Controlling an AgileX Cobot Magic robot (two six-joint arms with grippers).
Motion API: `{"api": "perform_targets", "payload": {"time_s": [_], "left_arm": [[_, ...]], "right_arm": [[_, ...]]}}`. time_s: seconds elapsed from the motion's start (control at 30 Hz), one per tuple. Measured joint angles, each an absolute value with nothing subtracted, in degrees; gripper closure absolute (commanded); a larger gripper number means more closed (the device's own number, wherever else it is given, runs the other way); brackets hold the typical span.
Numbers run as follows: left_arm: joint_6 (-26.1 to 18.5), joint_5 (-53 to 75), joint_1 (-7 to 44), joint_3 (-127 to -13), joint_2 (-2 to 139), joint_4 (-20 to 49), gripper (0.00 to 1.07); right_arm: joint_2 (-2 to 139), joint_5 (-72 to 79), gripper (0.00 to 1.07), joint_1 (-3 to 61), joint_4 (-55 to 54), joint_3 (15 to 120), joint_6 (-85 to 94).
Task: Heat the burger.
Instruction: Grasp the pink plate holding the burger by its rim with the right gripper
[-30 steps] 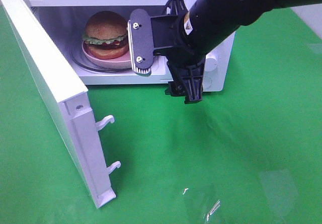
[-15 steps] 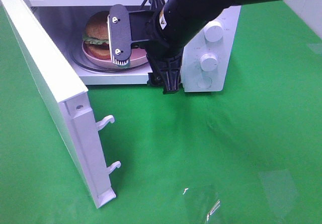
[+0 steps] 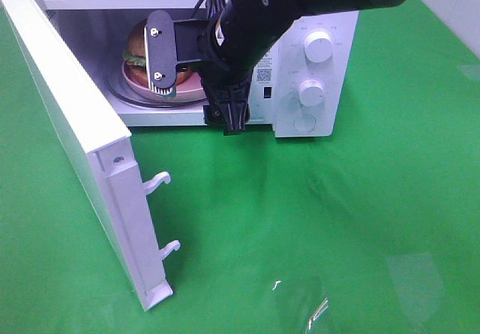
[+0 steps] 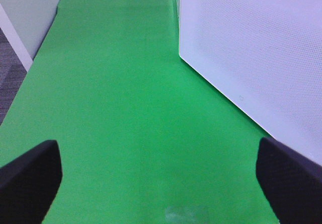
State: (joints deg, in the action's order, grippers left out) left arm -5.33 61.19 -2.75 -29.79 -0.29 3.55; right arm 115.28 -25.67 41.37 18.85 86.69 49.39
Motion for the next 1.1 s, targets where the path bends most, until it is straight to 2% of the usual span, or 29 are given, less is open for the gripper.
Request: {"api": "perform_targets", "payload": {"time_s": [1.1], "left_arm": [[-5.3, 61.2, -2.8, -29.8, -0.3, 3.6, 0.09]], "right_arm": [[129.8, -25.7, 0.26, 39.5, 16.5, 101.8, 46.6]]}}
